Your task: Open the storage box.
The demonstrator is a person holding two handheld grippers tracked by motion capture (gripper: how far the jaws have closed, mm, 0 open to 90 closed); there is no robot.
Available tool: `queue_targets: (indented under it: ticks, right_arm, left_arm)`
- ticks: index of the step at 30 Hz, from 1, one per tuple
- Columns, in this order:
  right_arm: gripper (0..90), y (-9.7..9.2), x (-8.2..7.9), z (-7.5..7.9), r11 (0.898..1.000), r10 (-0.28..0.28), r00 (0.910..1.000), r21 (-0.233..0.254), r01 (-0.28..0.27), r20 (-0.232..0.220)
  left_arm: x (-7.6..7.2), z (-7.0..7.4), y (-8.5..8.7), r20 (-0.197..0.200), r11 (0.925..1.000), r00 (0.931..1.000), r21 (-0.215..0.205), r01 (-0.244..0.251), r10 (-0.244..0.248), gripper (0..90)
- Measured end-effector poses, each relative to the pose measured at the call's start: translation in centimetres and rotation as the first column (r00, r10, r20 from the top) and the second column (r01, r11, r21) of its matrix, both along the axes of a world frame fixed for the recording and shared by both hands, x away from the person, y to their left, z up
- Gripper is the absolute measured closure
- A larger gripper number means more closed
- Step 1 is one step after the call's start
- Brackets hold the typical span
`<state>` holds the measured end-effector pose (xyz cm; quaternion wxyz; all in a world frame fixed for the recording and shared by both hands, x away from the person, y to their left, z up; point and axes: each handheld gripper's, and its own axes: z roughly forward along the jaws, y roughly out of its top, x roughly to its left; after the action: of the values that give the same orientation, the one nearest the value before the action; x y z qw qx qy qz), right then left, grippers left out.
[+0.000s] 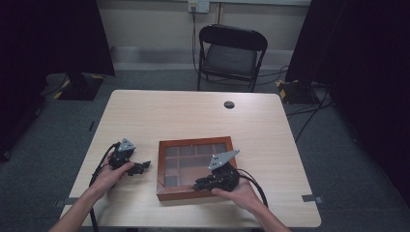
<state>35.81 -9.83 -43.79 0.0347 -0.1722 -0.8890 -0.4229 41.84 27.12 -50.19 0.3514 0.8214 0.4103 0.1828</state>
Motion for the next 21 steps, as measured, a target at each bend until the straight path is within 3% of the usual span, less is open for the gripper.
queue_targets:
  ticks: [21]
  right_arm:
    - [81.4,0.66,-0.28,0.07,1.0,0.025,0.9997,-0.008,-0.025,0.002]
  left_arm:
    - [0.03,0.0,0.01,-0.001,1.0,1.0,0.0,0.002,-0.002,7.8]
